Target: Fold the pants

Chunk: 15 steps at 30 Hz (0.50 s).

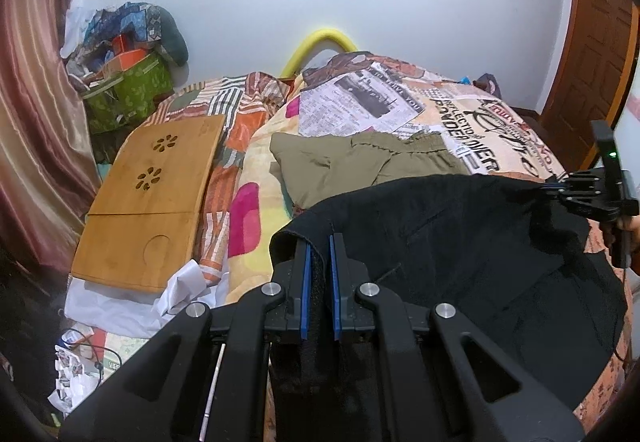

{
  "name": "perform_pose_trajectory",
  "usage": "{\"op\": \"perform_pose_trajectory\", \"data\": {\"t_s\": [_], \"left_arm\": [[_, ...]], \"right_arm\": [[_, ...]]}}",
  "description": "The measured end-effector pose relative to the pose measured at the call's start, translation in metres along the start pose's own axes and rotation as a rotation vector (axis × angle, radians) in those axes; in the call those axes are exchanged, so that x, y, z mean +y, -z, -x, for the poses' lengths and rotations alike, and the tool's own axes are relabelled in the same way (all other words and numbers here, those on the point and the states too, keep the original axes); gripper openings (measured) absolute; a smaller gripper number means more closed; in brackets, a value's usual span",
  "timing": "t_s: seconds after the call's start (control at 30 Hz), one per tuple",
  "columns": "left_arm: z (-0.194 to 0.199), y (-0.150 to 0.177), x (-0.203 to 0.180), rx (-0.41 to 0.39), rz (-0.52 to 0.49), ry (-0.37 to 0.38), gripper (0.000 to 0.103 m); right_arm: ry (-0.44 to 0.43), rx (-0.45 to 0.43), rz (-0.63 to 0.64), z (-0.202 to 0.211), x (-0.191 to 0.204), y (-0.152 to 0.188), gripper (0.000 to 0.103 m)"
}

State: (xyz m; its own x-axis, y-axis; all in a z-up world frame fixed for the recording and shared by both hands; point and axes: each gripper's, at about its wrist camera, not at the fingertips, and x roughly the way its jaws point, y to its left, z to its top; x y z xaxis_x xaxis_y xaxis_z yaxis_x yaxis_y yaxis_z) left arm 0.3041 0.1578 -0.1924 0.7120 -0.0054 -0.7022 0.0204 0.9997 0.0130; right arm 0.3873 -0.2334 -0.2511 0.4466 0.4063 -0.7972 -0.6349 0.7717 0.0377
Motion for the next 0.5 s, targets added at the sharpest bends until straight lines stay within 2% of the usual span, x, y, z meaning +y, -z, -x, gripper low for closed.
{"op": "perform_pose_trajectory", "data": {"t_s": [0.27, 0.5], "left_arm": [[0.046, 0.022, -0.01, -0.03, -0.023, 0.004, 0.008], [0.078, 0.056, -0.009, -0.037, -0.015, 0.002, 0.007]], "right_arm": [[0.008, -0.058, -0.056, 0.07, 0.023, 0.027, 0.005], [0.008, -0.1, -0.079, 0.105, 0.051, 0.062, 0.005]]}}
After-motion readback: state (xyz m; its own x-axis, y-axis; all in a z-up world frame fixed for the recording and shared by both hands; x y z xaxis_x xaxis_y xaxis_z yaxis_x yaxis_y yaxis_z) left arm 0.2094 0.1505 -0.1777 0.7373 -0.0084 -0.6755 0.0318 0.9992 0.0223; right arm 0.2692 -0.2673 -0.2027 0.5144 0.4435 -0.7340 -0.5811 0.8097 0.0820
